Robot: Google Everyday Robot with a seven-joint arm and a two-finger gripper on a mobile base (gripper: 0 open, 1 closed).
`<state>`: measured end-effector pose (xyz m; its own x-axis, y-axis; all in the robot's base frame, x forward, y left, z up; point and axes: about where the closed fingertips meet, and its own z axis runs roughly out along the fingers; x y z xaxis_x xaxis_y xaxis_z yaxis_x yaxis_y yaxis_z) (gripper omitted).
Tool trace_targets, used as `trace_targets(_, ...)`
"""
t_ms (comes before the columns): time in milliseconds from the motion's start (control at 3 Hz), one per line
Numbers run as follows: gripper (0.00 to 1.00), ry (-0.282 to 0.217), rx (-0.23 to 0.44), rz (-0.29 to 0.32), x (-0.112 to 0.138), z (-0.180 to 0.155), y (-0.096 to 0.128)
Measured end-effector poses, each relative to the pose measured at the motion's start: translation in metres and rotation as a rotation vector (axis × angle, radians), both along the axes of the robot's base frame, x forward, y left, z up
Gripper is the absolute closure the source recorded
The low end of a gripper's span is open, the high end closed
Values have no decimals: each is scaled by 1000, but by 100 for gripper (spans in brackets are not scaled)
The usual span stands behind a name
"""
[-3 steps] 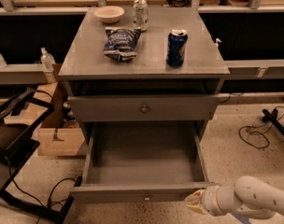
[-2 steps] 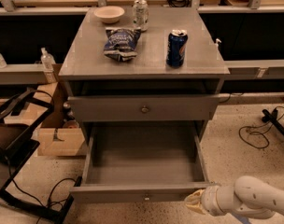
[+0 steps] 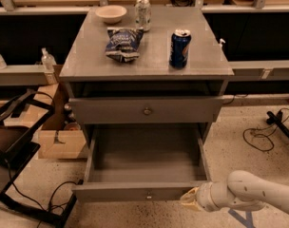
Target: Close middle drawer
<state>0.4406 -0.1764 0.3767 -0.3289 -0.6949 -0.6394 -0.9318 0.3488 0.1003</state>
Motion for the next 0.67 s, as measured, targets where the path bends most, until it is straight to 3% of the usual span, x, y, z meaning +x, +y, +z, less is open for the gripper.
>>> trace_targets(333, 100, 0, 0, 0, -3, 0, 0)
trace_targets(667, 100, -14, -2, 18, 31, 3, 4)
